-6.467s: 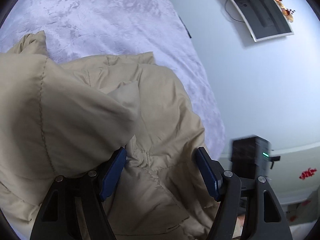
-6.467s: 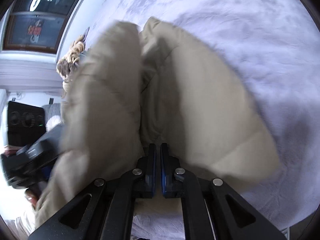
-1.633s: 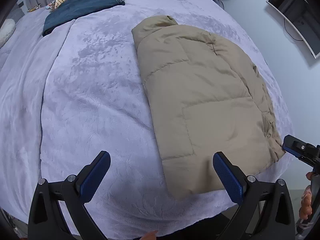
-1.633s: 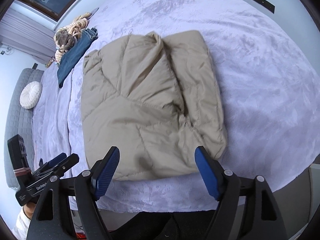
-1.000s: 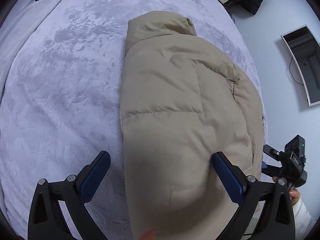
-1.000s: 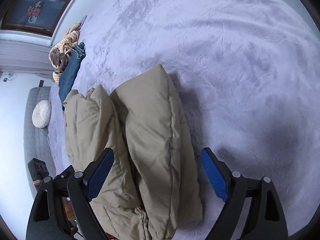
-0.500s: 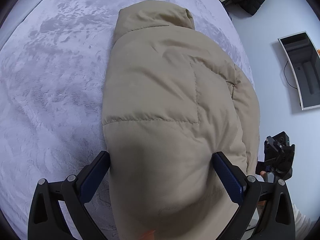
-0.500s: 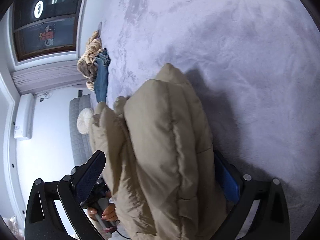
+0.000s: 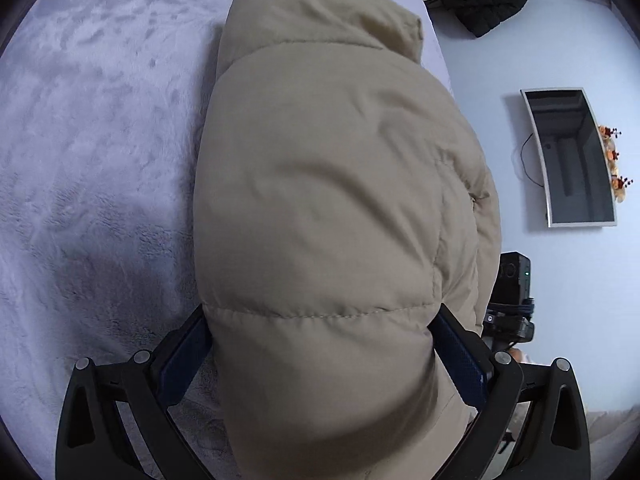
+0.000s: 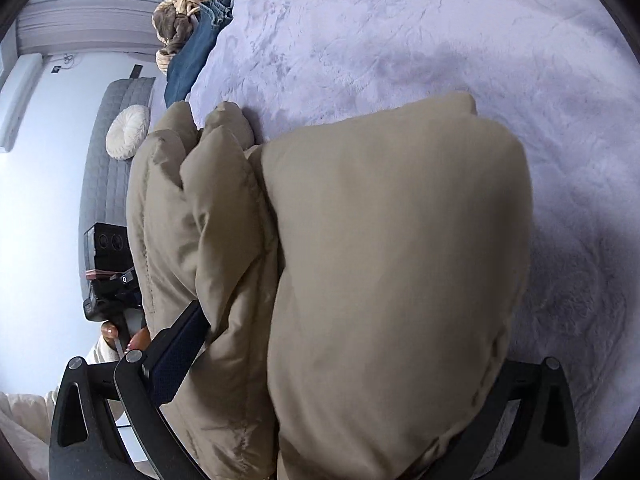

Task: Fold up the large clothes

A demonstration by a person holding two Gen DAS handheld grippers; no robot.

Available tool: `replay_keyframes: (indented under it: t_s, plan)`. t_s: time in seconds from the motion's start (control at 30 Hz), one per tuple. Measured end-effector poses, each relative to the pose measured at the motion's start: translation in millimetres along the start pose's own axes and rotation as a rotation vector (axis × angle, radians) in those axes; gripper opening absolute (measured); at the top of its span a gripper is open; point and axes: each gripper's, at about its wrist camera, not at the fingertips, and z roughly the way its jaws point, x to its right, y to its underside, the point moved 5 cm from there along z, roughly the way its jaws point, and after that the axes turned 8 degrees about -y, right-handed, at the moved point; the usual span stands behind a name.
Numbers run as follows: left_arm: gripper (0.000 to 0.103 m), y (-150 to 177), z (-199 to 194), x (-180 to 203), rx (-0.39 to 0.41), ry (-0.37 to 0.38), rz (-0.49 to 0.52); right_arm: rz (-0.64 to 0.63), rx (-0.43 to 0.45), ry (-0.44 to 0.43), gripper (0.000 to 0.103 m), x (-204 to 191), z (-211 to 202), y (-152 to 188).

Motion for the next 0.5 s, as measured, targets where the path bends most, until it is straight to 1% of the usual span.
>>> replay_keyframes:
  t_s: [0.07, 0.13, 0.17, 0.23, 0.27, 0.3, 0.37, 0.4, 0.5]
  plan:
    - [0.103, -3, 9, 3, -0.009, 0.043, -0.006, 0.009, -0.009, -0.024, 0.103, 2, 6, -4]
    - [0.103, -3, 16, 6, -0.007, 0.054, -0.013, 0.019, -0.007, -0.065, 0.103, 1, 9, -5]
    - [0.103, -1, 18, 8, -0.005, 0.052, -0.018, 0.019, -0.003, -0.099, 0.103, -2, 9, -5]
    - [0.103, 0, 22, 14, 0.004, 0.026, -0.011, -0.003, -0.002, -0.148, 0.103, -9, 8, -5]
    - [0.103, 1, 25, 18, 0.006, 0.003, 0.003, -0.015, -0.005, -0.145, 0.103, -9, 8, -5]
    - [0.103, 3, 28, 24, 0.008, -0.025, 0.019, -0.019, -0.014, -0.125, 0.103, -9, 9, -6]
    - [0.103, 3, 34, 34, 0.011, -0.086, 0.041, -0.011, -0.041, -0.045, 0.103, -4, 18, -8]
    - [0.103, 1, 35, 38, 0.014, -0.113, 0.048, -0.008, -0.046, -0.024, 0.103, -3, 21, -9]
    - [0.103, -3, 40, 52, 0.021, -0.175, 0.05, 0.025, -0.043, 0.012, 0.103, 0, 29, -14]
